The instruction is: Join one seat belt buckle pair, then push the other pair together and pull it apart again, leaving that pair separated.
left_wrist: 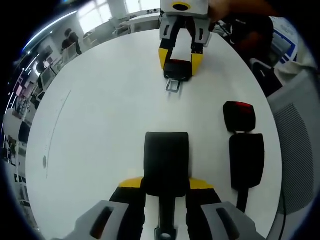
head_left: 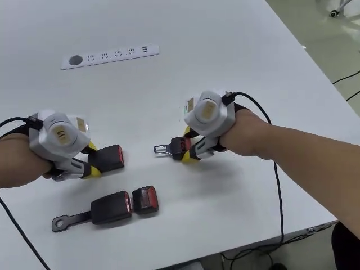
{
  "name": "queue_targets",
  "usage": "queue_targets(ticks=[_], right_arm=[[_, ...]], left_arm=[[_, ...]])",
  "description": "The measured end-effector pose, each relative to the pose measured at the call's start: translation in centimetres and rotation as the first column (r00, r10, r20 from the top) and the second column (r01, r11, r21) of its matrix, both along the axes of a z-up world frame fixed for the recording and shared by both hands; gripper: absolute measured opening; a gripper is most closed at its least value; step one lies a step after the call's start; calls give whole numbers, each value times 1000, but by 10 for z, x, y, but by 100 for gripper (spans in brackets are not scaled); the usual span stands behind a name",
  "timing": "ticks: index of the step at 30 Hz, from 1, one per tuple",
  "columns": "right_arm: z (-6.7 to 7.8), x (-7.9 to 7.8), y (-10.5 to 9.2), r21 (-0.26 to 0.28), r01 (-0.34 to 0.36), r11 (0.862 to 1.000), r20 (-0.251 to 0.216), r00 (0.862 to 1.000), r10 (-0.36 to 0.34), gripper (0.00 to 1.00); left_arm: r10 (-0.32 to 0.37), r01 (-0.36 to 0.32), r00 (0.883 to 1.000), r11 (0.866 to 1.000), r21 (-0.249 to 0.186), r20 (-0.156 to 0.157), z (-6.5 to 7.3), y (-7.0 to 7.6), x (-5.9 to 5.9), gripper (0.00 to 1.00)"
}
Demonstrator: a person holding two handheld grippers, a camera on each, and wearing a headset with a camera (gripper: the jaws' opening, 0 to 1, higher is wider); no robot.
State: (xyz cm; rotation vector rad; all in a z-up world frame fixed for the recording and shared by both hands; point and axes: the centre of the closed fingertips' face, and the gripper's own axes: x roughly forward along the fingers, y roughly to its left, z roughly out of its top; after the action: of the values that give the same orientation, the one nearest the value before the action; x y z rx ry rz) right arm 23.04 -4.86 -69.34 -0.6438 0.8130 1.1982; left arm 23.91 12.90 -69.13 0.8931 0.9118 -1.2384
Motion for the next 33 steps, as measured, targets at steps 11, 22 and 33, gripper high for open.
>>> queue_targets(ticks=[11,22,33], right_arm=[[-1,1,48,31,-53,998,3,999,53,32],[1,4,78,21,-85,996,24,996,84,32],[-1,3,86,28,-117,993,15,993,117,31]], left_arm=[[-20,20,1000,1000,5,-5,-4,1,2,31],[-26,26,1000,1000,3,-3,-2,-1,0,31],[-43,43,999,999,1,1,0,-5,-3,30]])
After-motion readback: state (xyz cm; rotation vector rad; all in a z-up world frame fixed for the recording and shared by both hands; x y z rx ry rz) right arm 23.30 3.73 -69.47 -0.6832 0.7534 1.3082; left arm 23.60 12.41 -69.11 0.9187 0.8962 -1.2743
